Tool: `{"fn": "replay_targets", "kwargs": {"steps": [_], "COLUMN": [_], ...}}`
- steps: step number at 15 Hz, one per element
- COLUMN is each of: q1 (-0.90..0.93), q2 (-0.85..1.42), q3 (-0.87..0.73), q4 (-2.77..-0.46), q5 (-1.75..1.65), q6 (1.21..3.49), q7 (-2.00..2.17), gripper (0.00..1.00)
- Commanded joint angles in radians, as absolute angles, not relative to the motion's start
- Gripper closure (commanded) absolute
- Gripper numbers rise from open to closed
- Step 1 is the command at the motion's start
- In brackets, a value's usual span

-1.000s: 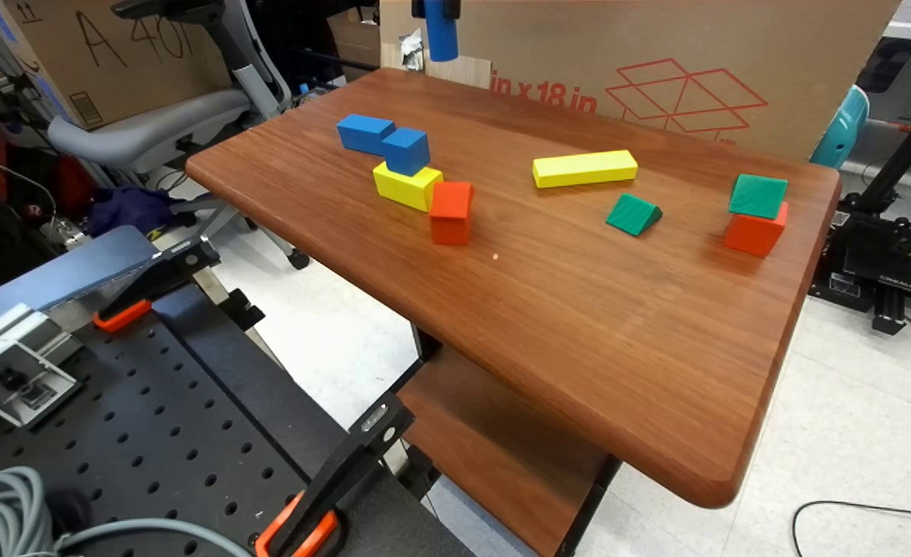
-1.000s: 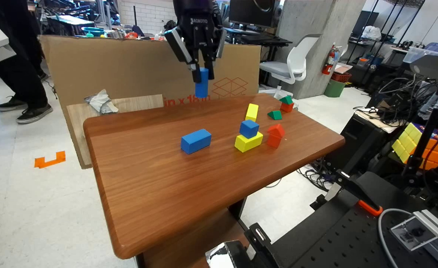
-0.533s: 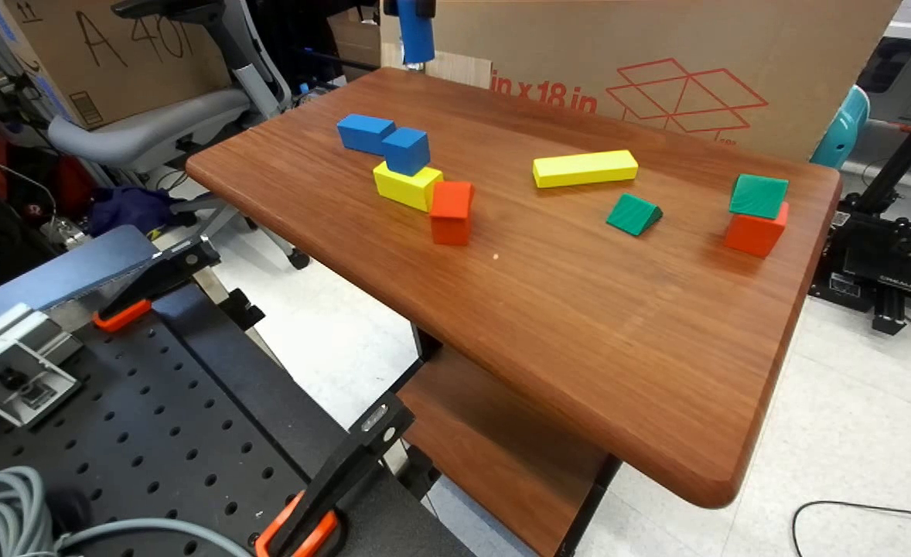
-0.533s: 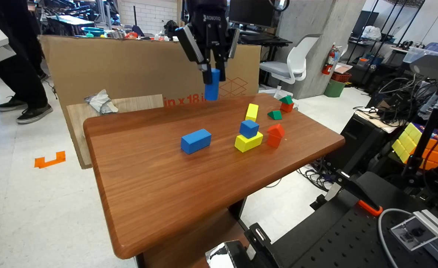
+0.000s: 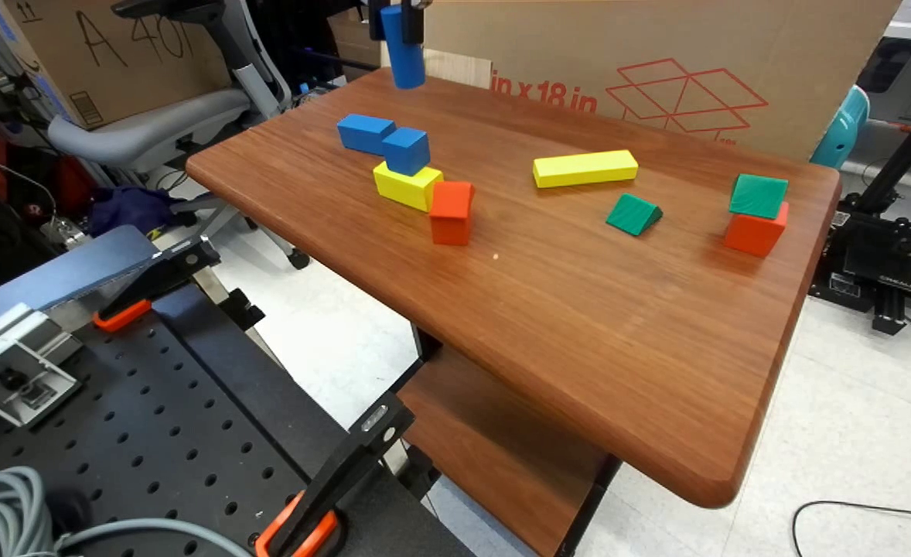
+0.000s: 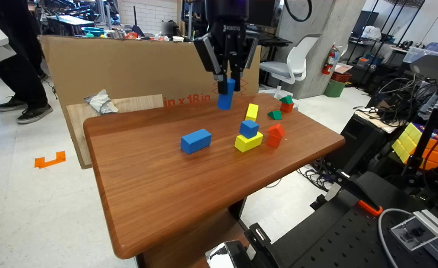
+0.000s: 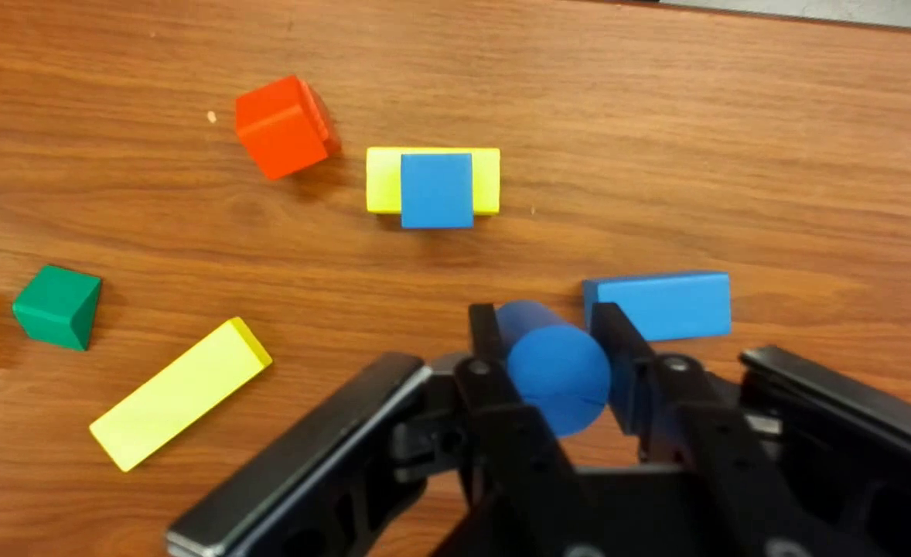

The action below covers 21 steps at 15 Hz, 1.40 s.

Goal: Pick the blue cylindrical block and put it on the blue square block

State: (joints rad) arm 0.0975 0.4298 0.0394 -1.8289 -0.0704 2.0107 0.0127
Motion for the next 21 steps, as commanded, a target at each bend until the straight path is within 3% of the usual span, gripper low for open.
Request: {"fn": "replay_targets", "kwargs": {"steps": [1, 9, 21], "q1": [0.077, 0.049, 0.012], "q2": [0.329, 0.236, 0.251], "q3": [0.048, 0.043, 0.024], "q4": [-1.963, -2.083, -2.086], "q5": [-0.049, -0.008, 0.031], "q6": [2.084, 2.144, 2.135], "q7": [-0.001, -0.02, 0.0], "gripper": [0.92, 0.92, 0.92]}}
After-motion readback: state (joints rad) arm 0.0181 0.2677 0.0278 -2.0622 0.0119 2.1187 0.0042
